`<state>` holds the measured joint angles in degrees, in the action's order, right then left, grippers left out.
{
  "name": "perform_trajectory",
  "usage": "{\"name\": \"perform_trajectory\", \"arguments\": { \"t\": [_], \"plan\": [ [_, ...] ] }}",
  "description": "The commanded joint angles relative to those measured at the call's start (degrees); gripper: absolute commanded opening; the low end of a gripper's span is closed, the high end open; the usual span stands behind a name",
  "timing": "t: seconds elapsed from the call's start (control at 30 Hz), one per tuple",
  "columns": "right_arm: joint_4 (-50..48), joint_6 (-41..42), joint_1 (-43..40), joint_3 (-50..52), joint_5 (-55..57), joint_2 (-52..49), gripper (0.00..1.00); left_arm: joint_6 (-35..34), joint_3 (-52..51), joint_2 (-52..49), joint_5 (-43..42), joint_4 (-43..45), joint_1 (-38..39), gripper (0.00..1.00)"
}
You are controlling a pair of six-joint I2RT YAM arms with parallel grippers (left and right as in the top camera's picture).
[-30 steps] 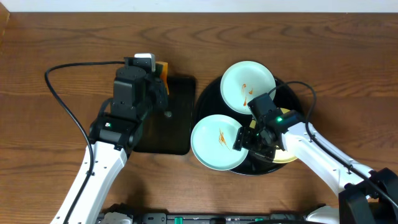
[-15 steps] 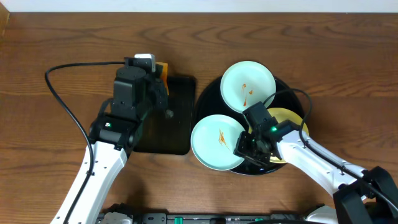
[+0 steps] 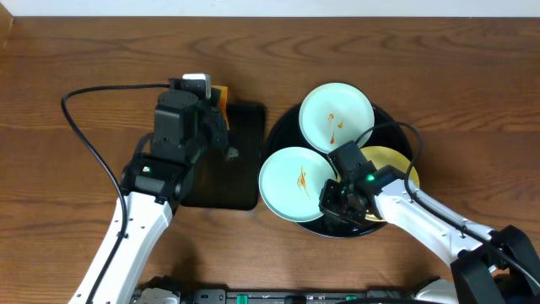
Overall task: Clean dirty plates on tray and stack at the side
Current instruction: 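Grip the rim of the pale green plate with the right gripper, then dip the sponge into the soapy water in the black tray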
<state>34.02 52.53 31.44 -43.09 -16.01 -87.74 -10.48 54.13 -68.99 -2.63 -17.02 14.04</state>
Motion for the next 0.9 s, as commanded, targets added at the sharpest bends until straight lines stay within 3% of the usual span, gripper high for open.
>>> {"name": "perform_trajectory", "arguments": {
  "t": [0.0,0.27,0.37,0.5,0.87],
  "plan": [
    [0.02,0.39,1.36,0.37,0.57,-0.37,0.12,0.55,0.85,0.52,0.13,-0.04,0.13,0.09],
    [-0.24,0.61,2.47,0.72,1.70,-0.37,0.07,0.55,0.85,0.52,0.13,-0.04,0.13,0.09],
    [-0.50,0.61,2.45,0.72,1.68,-0.37,0.18,0.55,0.85,0.52,0.13,-0.11,0.13,0.09],
    [-1.01,0.61,2.38,0.72,1.64,-0.37,0.01,0.55,0.85,0.52,0.13,-0.33,0.13,0.09],
    [-1.73,0.61,2.29,0.72,2.97,-0.35,0.01,0.57,0.85,0.52,0.15,-2.10,0.13,0.09]
  ]
}}
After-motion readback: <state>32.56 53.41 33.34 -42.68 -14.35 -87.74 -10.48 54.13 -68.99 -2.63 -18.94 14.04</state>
